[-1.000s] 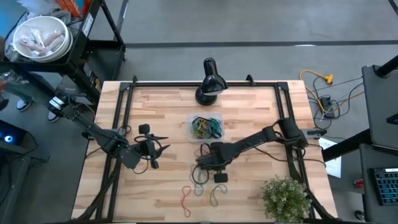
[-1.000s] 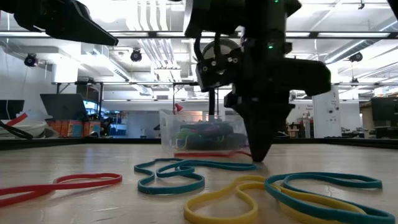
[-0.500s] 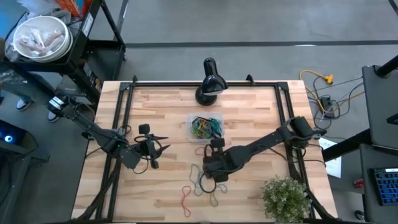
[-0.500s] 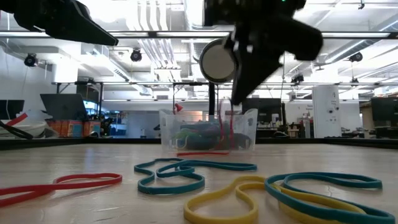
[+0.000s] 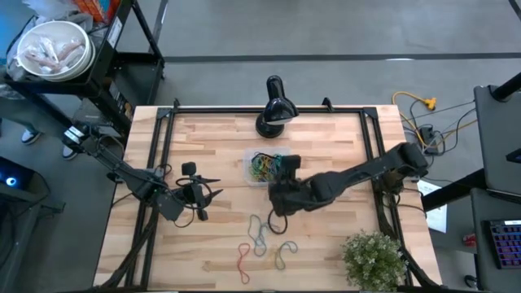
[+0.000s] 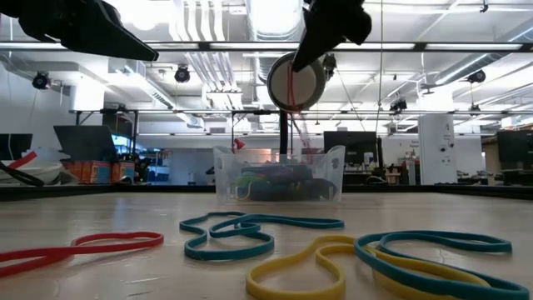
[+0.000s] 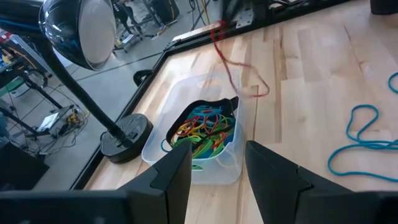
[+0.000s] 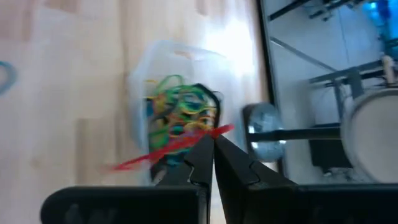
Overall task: Pick and place rubber bands into bin
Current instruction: Put the red rubber band into the transparent bin, then put the blue rubber band into the transparent bin
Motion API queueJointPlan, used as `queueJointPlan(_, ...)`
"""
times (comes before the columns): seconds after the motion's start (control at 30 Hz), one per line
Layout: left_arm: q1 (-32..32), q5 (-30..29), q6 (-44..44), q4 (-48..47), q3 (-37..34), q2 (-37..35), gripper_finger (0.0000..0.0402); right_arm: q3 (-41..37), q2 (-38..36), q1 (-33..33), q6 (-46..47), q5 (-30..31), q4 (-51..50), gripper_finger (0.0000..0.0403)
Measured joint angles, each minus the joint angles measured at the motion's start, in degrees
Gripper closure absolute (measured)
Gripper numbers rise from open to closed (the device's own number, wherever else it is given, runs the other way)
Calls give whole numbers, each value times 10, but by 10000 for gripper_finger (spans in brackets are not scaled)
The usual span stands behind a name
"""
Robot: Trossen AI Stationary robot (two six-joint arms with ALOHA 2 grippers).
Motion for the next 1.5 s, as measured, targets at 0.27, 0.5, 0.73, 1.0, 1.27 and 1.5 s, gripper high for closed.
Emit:
queueJointPlan(0.27, 0, 0, 0, 0, 0, 0, 265, 0, -12, -40, -40, 11, 0, 394)
queueJointPlan(0.5, 0, 0, 0, -1, 0, 0, 265, -4, -10, -78, -50, -4, 0, 394)
queueJointPlan(0.73, 0, 0, 0, -1, 0, 0, 265, -18, -9, -102, -45, -59, 0, 394)
queueJointPlan(1.0, 0, 0, 0, -1, 0, 0, 265, -52, -9, -125, -28, -123, 5, 394)
queueJointPlan(1.27, 0, 0, 0, -1, 0, 0, 265, -73, -9, -150, -39, -233, 52, 369)
queueJointPlan(1.5, 0, 0, 0, -1, 0, 0, 265, -75, -9, -151, -54, -234, 66, 322)
